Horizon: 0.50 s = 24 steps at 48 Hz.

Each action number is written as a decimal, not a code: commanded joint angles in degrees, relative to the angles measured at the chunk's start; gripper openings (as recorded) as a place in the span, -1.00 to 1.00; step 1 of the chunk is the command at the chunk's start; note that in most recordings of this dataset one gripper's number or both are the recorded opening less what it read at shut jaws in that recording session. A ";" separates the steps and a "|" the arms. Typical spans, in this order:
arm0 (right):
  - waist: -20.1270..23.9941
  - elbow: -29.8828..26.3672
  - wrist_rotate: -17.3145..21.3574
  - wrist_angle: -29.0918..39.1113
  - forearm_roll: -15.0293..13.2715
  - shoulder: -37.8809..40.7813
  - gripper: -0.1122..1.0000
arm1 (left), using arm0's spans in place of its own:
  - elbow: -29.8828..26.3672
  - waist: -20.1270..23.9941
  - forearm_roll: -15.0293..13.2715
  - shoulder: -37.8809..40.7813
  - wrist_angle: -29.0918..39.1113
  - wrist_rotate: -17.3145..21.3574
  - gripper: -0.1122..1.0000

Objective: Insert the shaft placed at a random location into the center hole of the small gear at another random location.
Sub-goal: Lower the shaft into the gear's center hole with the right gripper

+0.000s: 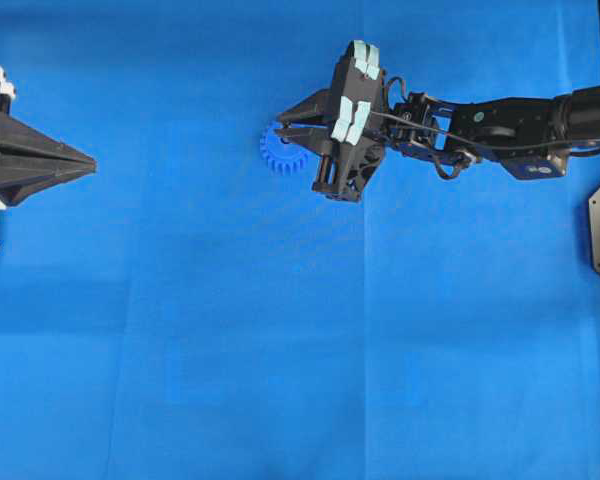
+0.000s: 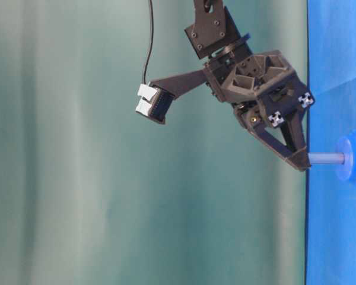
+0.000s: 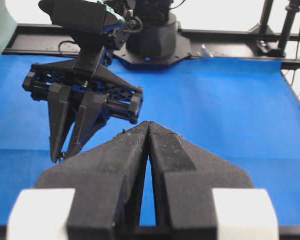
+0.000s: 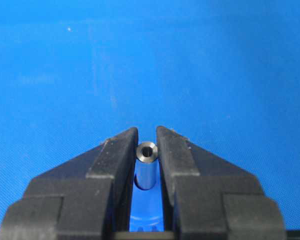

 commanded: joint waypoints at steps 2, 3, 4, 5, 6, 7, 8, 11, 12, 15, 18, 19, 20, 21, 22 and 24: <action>0.00 -0.62 0.09 -0.62 0.09 -0.62 -0.75 | -0.53 -0.09 0.00 0.26 -0.26 0.00 -0.80; 0.00 -0.62 0.09 -0.62 0.09 -0.62 -0.75 | -0.53 -0.09 0.00 0.26 -0.26 0.00 -0.80; 0.00 -0.62 0.09 -0.62 0.09 -0.62 -0.75 | -0.44 -0.09 0.00 0.35 -0.26 0.00 -0.80; 0.00 -0.62 0.09 -0.62 0.09 -0.53 -0.75 | -0.53 -0.09 0.00 0.26 -0.26 0.00 -0.80; 0.00 -0.62 0.09 -0.70 0.09 -0.44 -0.75 | -0.53 -0.09 0.00 0.26 -0.26 0.00 -0.80; 0.00 -0.62 0.09 -0.62 0.09 -0.35 -0.75 | -0.53 -0.09 0.00 0.26 -0.26 0.00 -0.80; 0.00 -0.62 0.09 -0.70 0.18 -0.35 -0.75 | -0.44 -0.09 0.00 0.26 -0.26 0.00 -0.80; 0.00 -0.62 0.18 -0.70 0.18 -0.09 -0.75 | -0.44 -0.09 0.00 0.26 -0.26 0.00 -0.80; 0.00 -0.62 0.26 -0.70 0.18 -0.09 -0.75 | -0.53 -0.09 0.00 0.26 -0.26 0.00 -0.80; 0.00 -0.62 0.26 -0.79 0.18 0.09 -0.75 | -0.44 -0.09 0.00 0.26 -0.26 0.00 -0.80; 0.00 -0.62 0.26 -0.79 0.09 0.09 -0.75 | -0.44 -0.09 0.00 0.26 -0.26 0.00 -0.80; 0.09 -0.62 0.26 -0.79 0.18 0.18 -0.75 | -0.44 -0.09 0.00 0.26 -0.26 0.00 -0.80; 0.09 -0.62 0.26 -0.88 0.09 0.18 -0.75 | -0.53 -0.09 0.00 0.26 -0.26 0.00 -0.80; 0.09 -0.62 0.26 -0.88 0.18 0.18 -0.75 | -0.53 -0.09 -0.09 0.26 -0.26 0.00 -0.80; 0.00 -0.62 0.26 -0.88 0.18 0.26 -0.75 | -0.44 -0.09 0.00 0.26 -0.26 0.00 -0.80; 0.00 -0.62 0.26 -1.05 0.18 0.44 -0.75 | -0.53 -0.09 0.00 0.26 -0.26 0.00 -0.80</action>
